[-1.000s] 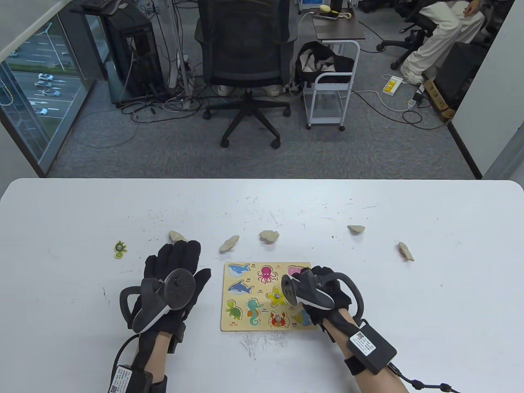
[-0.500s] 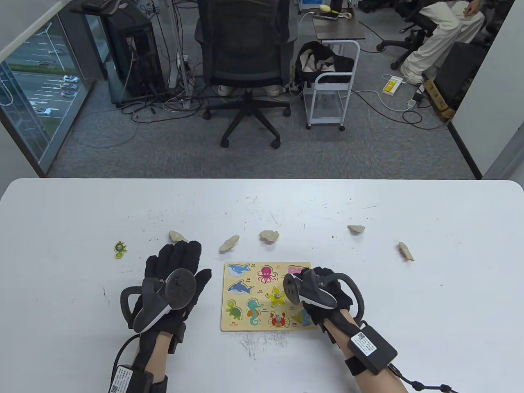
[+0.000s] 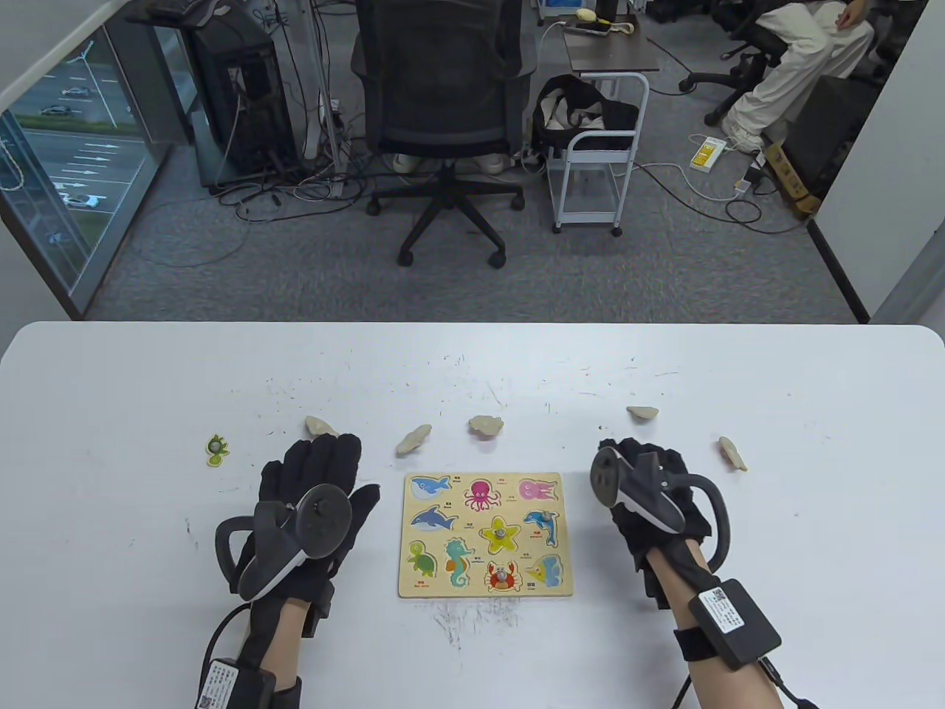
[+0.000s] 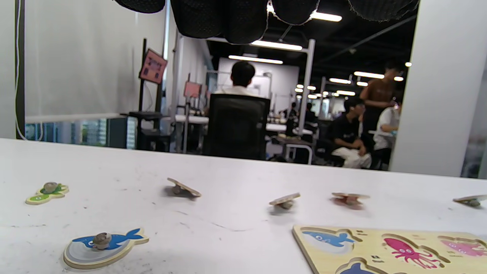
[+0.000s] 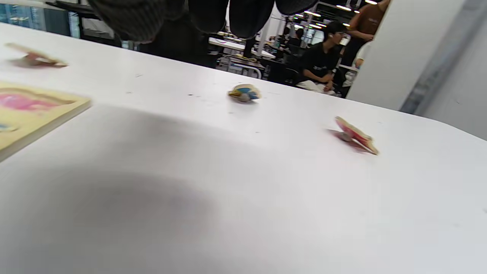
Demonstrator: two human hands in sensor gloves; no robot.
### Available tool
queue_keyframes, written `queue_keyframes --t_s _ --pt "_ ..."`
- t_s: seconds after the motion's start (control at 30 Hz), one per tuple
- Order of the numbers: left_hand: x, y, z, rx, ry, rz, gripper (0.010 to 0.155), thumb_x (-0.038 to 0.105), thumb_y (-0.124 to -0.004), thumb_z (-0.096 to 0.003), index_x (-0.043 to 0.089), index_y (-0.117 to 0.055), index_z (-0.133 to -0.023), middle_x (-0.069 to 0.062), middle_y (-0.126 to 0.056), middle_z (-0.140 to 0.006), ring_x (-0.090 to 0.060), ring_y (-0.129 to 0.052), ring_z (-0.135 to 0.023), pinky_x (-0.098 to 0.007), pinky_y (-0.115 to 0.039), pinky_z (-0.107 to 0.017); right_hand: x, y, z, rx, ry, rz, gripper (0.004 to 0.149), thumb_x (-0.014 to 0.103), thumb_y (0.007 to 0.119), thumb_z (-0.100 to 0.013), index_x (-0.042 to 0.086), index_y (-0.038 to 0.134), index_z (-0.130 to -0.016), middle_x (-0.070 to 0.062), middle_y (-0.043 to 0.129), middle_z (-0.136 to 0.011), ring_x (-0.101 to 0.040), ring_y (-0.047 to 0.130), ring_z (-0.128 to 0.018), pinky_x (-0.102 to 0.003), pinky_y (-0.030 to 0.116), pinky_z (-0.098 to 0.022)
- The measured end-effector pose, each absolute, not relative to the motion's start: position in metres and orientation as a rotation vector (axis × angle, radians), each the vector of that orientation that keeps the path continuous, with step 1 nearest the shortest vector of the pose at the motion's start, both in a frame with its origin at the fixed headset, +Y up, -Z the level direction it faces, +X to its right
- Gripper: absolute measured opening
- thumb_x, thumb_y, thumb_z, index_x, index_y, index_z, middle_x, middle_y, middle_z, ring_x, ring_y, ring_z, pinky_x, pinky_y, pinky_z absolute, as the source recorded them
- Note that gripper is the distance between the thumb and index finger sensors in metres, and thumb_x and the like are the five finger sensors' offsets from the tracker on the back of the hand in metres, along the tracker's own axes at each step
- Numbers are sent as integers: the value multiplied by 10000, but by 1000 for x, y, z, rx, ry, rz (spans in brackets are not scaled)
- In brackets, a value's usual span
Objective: Fit puzzle pieces into frame
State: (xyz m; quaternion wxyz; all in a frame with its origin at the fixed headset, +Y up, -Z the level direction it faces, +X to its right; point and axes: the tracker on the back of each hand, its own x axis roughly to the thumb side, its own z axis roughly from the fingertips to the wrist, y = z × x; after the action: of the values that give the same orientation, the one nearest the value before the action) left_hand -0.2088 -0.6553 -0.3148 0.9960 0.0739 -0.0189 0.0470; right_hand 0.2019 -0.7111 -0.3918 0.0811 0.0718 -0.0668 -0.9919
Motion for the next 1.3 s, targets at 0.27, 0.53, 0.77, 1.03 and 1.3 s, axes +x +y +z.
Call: queue_keyframes --t_s 0.27,0.53,0.77,1.03,1.3 --pt "-211 -655 -315 147 -19 88 732 669 -616 -520 373 -485 -1177 -21 -618 -1260 -344 -594 -1158 -610 -514 -833 289 -699 -412 697 -235 -2995 700 527 787 -490 408 437 -1084 82 522 -1180 -251 614 -1092 -493 487 -840" --pt "-216 -655 -316 141 4 86 732 671 -616 -519 375 -484 -1176 -18 -619 -1260 -343 -592 -1159 -609 -513 -834 341 -724 -426 1024 -359 -3027 721 531 790 -488 395 418 -1090 78 532 -1176 -231 656 -1074 -480 517 -832" --pt "-219 -654 -316 142 15 89 733 671 -616 -519 376 -484 -1176 -18 -618 -1261 -342 -591 -1160 -609 -512 -835 341 -750 -440 1096 -429 -3059 701 524 797 -488 389 450 -1082 78 579 -1154 -219 701 -1047 -475 550 -819" --pt "-222 -656 -319 126 29 87 732 670 -617 -518 376 -486 -1175 -17 -620 -1259 -343 -591 -1159 -609 -513 -834 336 -766 -456 1132 -487 -3004 681 504 806 -488 381 482 -1074 82 622 -1132 -209 758 -1006 -472 576 -808" --pt "-220 -659 -320 105 32 69 732 670 -617 -519 375 -487 -1176 -18 -618 -1260 -342 -592 -1159 -610 -511 -834 334 -777 -460 1216 -466 -2920 600 432 820 -503 404 553 -1040 106 672 -1085 -158 770 -948 -450 591 -796"
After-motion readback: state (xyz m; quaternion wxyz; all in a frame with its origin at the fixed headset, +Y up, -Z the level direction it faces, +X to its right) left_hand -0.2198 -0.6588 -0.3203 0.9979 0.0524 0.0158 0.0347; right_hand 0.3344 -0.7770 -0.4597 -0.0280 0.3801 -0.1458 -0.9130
